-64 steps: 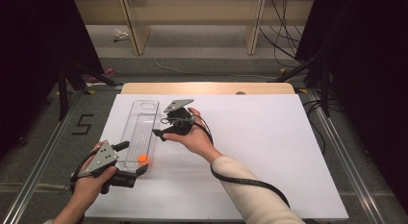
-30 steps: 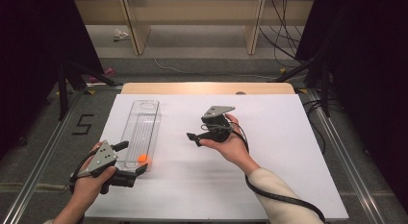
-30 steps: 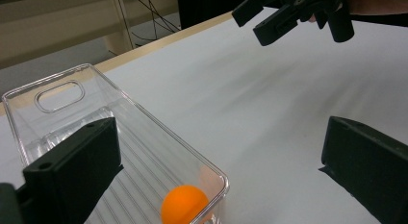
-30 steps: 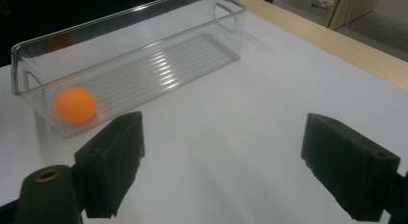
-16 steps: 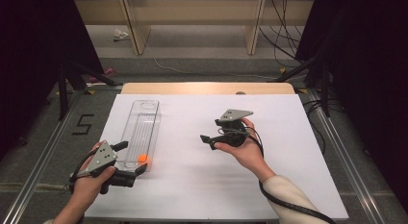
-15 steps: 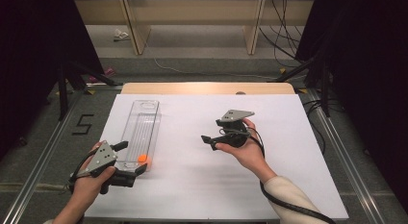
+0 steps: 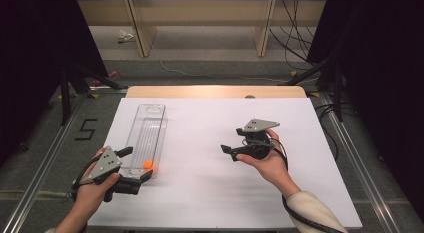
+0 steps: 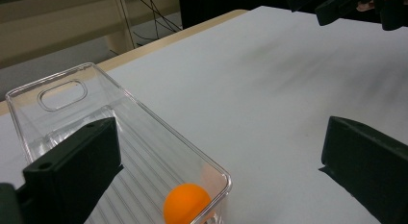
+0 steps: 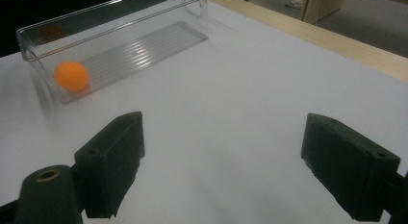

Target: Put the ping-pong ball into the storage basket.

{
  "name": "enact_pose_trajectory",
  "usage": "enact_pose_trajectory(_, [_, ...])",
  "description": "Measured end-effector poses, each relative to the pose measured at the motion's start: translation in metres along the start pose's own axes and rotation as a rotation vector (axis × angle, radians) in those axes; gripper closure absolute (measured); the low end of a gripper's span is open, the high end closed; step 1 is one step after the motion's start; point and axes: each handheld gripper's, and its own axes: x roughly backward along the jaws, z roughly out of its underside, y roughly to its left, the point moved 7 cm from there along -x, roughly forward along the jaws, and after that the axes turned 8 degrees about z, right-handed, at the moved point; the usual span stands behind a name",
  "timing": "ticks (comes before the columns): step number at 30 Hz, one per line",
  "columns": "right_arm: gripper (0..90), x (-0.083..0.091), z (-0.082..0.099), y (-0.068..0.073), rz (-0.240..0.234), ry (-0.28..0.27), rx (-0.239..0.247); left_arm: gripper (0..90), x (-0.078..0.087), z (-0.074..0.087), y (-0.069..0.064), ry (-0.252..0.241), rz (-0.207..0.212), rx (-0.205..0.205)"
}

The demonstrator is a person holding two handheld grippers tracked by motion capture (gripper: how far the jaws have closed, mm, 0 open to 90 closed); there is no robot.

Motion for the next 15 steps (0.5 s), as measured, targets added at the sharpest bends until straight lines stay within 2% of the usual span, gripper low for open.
enact_pose_trajectory(15, [16.2, 0.032, 0.023, -0.016, 0.038, -0.003, -0.039, 0.0, 0.0, 0.0, 0.0, 0.002, -0.002, 0.0])
